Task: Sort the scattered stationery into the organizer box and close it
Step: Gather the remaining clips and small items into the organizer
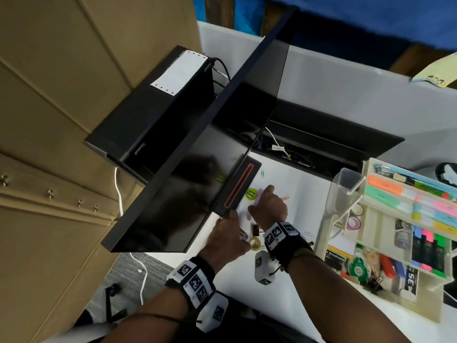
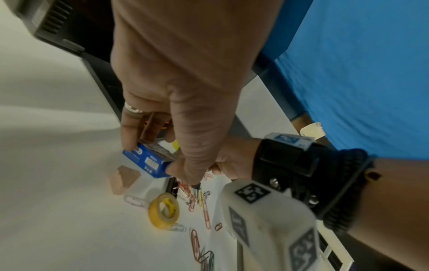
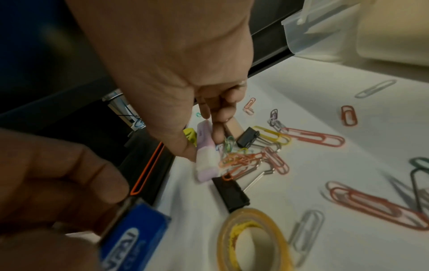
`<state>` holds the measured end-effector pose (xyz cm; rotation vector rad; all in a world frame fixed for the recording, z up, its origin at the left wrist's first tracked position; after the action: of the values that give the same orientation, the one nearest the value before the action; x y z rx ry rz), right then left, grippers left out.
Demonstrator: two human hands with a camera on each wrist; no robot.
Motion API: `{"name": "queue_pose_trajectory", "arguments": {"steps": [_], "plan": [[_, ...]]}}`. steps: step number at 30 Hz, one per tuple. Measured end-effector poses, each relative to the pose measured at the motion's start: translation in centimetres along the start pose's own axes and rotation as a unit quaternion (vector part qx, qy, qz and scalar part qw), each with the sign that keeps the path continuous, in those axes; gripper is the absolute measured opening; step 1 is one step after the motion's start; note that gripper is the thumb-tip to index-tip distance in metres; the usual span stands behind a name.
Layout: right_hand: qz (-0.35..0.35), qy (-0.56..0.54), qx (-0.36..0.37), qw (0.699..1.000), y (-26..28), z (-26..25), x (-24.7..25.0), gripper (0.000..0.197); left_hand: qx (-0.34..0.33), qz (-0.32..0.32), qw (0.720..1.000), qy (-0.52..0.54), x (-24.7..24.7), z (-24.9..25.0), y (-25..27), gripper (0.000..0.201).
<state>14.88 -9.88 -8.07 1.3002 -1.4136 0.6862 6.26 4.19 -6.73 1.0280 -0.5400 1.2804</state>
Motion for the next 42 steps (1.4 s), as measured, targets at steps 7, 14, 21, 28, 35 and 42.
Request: {"name": "queue_pose_trajectory", "arguments": {"steps": [7,14,21,28,35,42], "plan": [[0.053,-0.065,-0.031,0.996,1.1,0.2,2.8,0.069,-0.041,-0.046,0.998,0.019,0.9,1.4,0.9,0.046],[0.094,-0.207,-0.016,0.974,3.9,4.9,9.9,0.062,-0.149,-0.060,0.987,0.023,1.5,7.9,1.2,0.035],[0.206,-0.244,-0.040,0.947,6.9,16.2,20.8,0.023,-0.334,-0.049,0.935,0.107,1.9,22.6,2.7,0.032],[0.332,-0.352,-0.148,0.863,10.9,28.2,26.9,0.021,-0.464,0.007,0.883,0.072,-4.9,33.3,3.0,0.044],[0.318,-0.455,-0.179,0.812,11.0,33.4,26.5,0.034,-0.480,0.031,0.873,-0.084,-9.3,35.5,2.5,0.039],[0.326,-0.504,-0.213,0.771,9.6,35.8,26.6,0.027,-0.514,0.067,0.832,-0.197,-10.0,37.4,4.0,0.046]]}}
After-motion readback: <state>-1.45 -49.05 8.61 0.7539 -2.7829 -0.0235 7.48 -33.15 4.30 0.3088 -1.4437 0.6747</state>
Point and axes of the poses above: each hand's wrist, its own y-axis away from the middle knuckle, its own x-axis out of the back of the hand, z = x × y, the point moved 8 cm from there along -y, towards the middle knuckle, and after that the axes turned 12 degrees about z, right-handed, at the moved point
